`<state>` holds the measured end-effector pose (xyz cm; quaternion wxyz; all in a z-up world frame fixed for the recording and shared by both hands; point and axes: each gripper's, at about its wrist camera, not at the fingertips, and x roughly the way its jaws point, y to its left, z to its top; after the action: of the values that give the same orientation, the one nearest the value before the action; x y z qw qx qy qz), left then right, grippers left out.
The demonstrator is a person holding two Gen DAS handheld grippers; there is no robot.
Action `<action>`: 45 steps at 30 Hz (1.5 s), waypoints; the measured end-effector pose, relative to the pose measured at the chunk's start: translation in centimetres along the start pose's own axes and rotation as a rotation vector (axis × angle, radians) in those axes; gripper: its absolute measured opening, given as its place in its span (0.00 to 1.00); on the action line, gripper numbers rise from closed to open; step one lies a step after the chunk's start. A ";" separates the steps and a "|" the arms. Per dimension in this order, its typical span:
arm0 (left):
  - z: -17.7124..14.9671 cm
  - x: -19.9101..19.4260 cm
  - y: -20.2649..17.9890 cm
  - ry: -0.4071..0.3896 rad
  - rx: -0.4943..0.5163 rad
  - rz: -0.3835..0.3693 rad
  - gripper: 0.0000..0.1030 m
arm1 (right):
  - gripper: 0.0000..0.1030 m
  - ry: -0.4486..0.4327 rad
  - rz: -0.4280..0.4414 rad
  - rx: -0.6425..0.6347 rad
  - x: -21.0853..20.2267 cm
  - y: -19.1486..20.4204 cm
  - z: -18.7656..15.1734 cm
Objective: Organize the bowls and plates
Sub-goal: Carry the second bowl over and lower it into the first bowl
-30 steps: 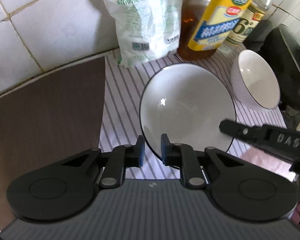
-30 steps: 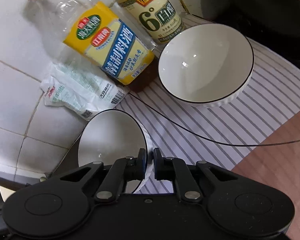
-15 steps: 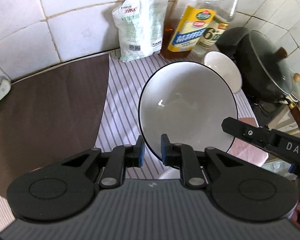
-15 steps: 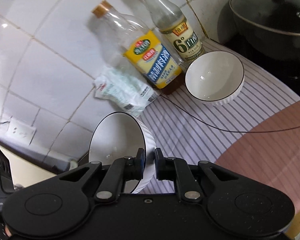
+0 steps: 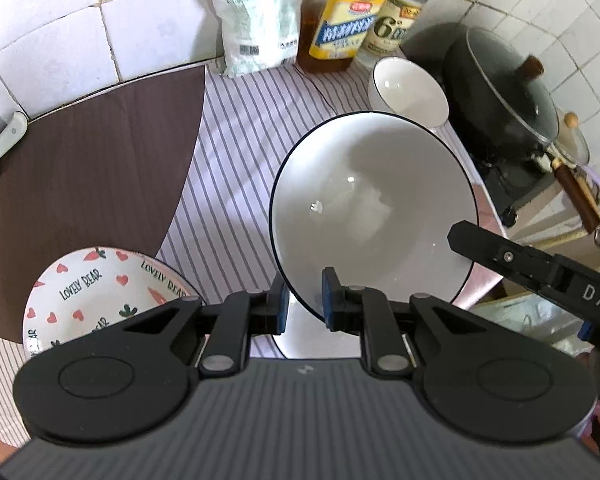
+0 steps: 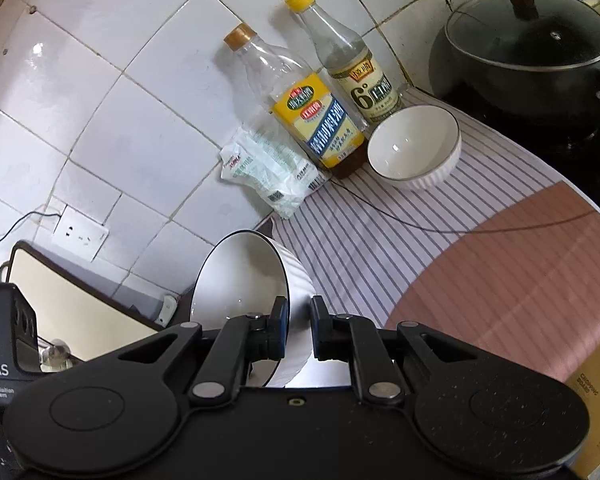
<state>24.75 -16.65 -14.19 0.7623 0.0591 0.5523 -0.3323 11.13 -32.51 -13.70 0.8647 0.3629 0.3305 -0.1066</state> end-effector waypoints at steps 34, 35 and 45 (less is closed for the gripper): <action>-4.1 6.5 -1.8 0.173 0.136 0.144 0.17 | 0.15 0.122 -0.154 -0.153 3.2 -1.9 -5.4; -4.1 6.5 -1.9 0.174 0.141 0.143 0.17 | 0.15 0.119 -0.173 -0.183 3.3 -1.6 -5.5; -3.6 6.1 -1.7 0.182 0.116 0.119 0.21 | 0.17 0.122 -0.194 -0.217 3.0 -1.8 -5.1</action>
<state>21.93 -18.98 -20.49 0.7228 0.1659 0.5944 -0.3111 10.16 -30.02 -19.30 0.8627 0.2396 0.4256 -0.1312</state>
